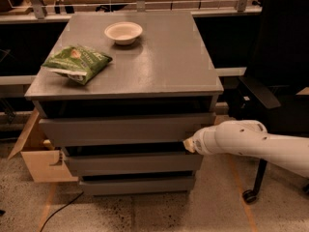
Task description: Close top drawer
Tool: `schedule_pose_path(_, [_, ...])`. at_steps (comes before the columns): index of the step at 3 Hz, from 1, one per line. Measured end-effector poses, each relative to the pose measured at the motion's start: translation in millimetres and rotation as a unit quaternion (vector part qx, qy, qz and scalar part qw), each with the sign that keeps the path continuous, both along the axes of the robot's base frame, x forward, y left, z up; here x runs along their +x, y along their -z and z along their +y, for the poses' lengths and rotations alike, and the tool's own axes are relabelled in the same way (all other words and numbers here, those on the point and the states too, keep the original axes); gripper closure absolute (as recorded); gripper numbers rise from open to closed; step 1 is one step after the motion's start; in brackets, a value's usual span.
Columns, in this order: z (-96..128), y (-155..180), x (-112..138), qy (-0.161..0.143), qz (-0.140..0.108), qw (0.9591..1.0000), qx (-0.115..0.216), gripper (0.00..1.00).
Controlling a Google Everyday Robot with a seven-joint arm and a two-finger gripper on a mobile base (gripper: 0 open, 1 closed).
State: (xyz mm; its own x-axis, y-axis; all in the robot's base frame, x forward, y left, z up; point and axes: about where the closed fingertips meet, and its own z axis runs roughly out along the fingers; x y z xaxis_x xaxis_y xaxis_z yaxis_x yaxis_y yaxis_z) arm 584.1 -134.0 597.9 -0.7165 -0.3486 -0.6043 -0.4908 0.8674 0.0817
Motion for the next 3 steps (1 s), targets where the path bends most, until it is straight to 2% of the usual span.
schedule_pose_path(1, [-17.2,12.7,-32.8,0.011,0.041,0.9991,0.004,1.00])
schedule_pose_path(2, [-40.9,16.2,-71.4,0.040,0.068,0.9969,0.006,1.00])
schedule_pose_path(3, [-54.1,17.2,-97.2,0.053,0.083,0.9951,0.011,1.00])
